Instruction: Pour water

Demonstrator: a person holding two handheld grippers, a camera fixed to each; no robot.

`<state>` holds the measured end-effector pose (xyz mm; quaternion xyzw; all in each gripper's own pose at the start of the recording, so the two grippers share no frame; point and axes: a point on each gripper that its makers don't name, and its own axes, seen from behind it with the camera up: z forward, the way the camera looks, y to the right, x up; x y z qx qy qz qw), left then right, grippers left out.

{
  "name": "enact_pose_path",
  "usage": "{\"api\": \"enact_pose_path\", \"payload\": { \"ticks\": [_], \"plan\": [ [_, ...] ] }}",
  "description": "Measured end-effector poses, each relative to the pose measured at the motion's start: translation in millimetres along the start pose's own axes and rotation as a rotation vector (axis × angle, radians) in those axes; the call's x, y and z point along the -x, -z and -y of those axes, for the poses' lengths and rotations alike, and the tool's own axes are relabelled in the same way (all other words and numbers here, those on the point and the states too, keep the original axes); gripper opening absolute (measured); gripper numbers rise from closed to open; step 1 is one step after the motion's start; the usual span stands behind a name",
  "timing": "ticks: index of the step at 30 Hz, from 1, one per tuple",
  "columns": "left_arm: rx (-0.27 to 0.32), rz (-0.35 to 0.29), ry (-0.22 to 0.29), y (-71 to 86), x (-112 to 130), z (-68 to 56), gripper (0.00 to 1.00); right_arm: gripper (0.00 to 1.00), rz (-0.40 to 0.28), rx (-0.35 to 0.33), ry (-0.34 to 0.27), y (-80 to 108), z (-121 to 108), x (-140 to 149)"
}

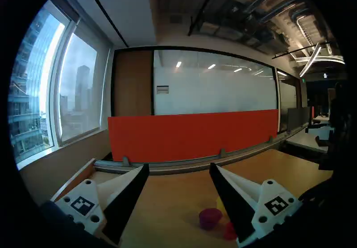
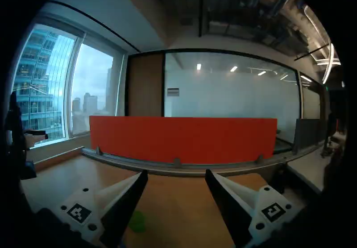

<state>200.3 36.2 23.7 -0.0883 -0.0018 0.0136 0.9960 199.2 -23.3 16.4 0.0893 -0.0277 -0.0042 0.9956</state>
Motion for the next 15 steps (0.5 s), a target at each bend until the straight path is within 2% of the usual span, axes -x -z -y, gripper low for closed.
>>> {"api": "enact_pose_path", "payload": {
  "ticks": [8,15],
  "plan": [
    [0.087,0.006,-0.009,0.7,-5,-16.3,1.00,1.00,0.016,-0.090,0.000,0.1,19,0],
    [0.175,0.023,-0.020,1.2,-2,-35.2,1.00,1.00,0.015,-0.208,0.012,5.9,41,-6]
  ]
}}
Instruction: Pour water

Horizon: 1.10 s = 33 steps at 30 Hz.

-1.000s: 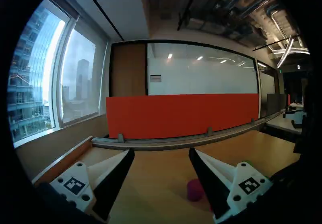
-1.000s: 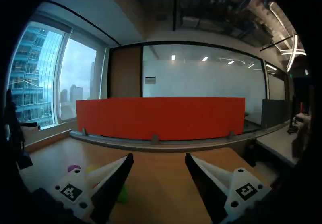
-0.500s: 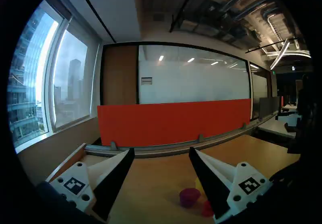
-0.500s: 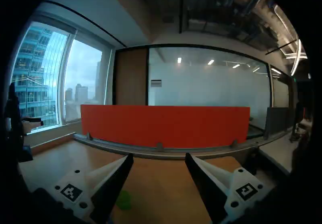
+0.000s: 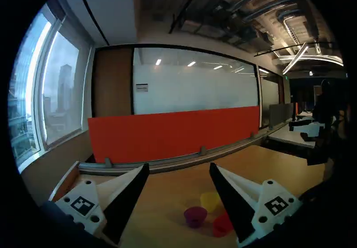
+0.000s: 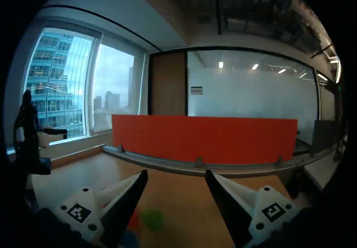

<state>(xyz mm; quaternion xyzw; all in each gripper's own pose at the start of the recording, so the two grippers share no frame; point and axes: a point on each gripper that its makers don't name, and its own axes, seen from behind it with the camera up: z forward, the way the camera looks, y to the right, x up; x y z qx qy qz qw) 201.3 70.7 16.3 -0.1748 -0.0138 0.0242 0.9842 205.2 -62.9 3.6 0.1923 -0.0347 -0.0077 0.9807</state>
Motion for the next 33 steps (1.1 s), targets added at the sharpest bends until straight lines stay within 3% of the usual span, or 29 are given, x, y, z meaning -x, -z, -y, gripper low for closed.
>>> {"api": "enact_pose_path", "payload": {
  "ticks": [6,15,33],
  "plan": [
    [0.101,0.005,0.031,-2.6,0,-20.1,1.00,1.00,0.001,-0.121,0.012,4.1,25,-5],
    [0.209,0.004,0.046,-1.4,-3,-41.2,1.00,1.00,0.019,-0.232,0.009,8.2,50,-12],
    [0.287,0.028,0.025,0.4,6,-58.5,1.00,1.00,0.058,-0.240,0.034,5.1,43,-6]
  ]
}}
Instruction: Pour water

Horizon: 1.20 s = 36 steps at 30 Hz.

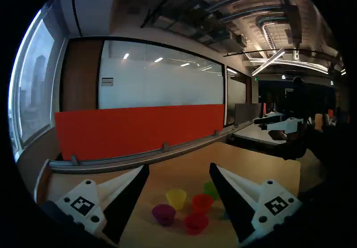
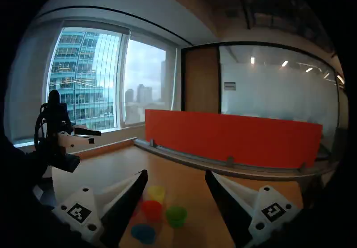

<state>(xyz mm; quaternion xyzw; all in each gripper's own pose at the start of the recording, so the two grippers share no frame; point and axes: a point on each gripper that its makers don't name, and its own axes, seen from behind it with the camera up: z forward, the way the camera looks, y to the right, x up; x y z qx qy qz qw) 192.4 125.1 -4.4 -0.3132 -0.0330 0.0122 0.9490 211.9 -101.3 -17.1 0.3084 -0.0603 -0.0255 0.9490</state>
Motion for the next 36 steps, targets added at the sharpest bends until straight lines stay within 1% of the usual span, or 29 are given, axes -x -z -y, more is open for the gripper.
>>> {"api": "enact_pose_path", "payload": {
  "ticks": [5,9,17,24,30,36],
  "plan": [
    [0.027,0.008,0.001,-1.2,2,-6.0,1.00,1.00,0.013,-0.001,0.000,-1.4,-1,3],
    [0.062,0.019,-0.003,-1.2,7,-15.0,1.00,1.00,0.021,-0.002,-0.003,-2.0,-2,6],
    [0.126,0.063,-0.023,-4.6,21,-33.8,1.00,1.00,0.057,-0.006,-0.005,-3.6,-4,16],
    [0.188,0.101,-0.042,-8.2,38,-52.1,1.00,1.00,0.107,-0.009,0.004,-2.7,-7,31],
    [0.218,0.139,-0.055,-13.2,55,-62.8,1.00,1.00,0.156,-0.006,0.009,-1.4,-13,47],
    [0.244,0.176,-0.053,-17.9,73,-72.1,1.00,1.00,0.209,-0.009,0.016,1.4,-15,65]
  ]
}}
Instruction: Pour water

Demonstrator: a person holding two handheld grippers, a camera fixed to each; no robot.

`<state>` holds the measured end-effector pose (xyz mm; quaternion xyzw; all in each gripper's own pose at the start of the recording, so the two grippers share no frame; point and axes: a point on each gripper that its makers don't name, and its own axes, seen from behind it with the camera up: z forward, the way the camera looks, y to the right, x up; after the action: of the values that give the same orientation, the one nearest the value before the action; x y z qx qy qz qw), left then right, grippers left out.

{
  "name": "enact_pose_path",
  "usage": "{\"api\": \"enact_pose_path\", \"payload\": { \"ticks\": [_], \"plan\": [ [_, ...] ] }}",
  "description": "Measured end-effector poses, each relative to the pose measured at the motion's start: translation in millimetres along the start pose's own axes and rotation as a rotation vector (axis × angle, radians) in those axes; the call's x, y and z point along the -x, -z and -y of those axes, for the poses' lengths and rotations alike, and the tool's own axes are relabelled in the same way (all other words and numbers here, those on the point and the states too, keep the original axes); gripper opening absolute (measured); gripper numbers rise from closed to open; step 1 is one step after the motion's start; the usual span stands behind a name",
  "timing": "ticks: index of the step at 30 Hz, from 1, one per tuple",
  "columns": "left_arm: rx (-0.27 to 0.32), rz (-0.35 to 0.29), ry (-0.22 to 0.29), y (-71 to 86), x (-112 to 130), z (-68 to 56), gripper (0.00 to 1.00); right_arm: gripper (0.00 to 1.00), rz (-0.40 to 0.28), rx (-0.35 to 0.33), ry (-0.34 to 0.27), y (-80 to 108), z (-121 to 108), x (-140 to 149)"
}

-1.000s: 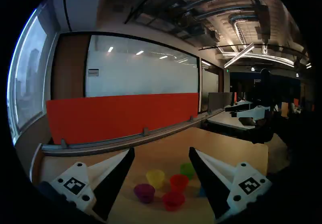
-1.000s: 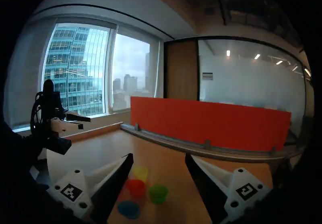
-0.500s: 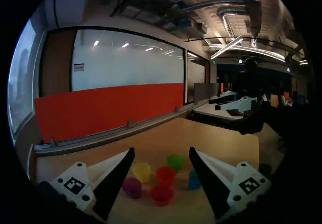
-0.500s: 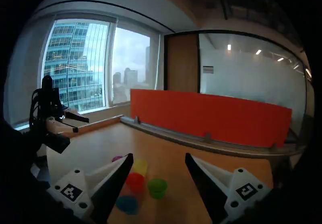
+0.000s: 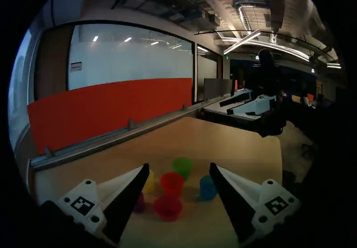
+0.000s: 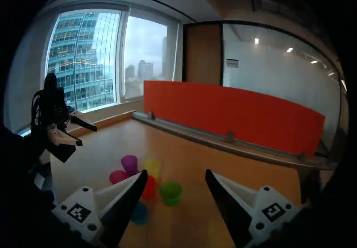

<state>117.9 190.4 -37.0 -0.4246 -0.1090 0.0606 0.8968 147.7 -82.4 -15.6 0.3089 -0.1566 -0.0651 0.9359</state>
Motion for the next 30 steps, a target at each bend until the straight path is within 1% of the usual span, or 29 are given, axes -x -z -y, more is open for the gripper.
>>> {"api": "enact_pose_path", "payload": {
  "ticks": [5,14,23,30],
  "plan": [
    [0.024,0.026,0.004,-8.1,11,-7.2,1.00,1.00,0.017,-0.002,0.003,-0.5,-1,4],
    [0.081,0.071,-0.003,-25.3,33,-25.6,1.00,1.00,0.036,-0.001,0.004,-4.1,-5,11],
    [0.113,0.131,-0.029,-50.1,61,-37.3,1.00,1.00,0.058,-0.002,0.009,-10.5,-8,19],
    [0.150,0.178,-0.038,-66.4,84,-48.6,1.00,1.00,0.071,-0.001,0.005,-17.8,-11,24]
  ]
}}
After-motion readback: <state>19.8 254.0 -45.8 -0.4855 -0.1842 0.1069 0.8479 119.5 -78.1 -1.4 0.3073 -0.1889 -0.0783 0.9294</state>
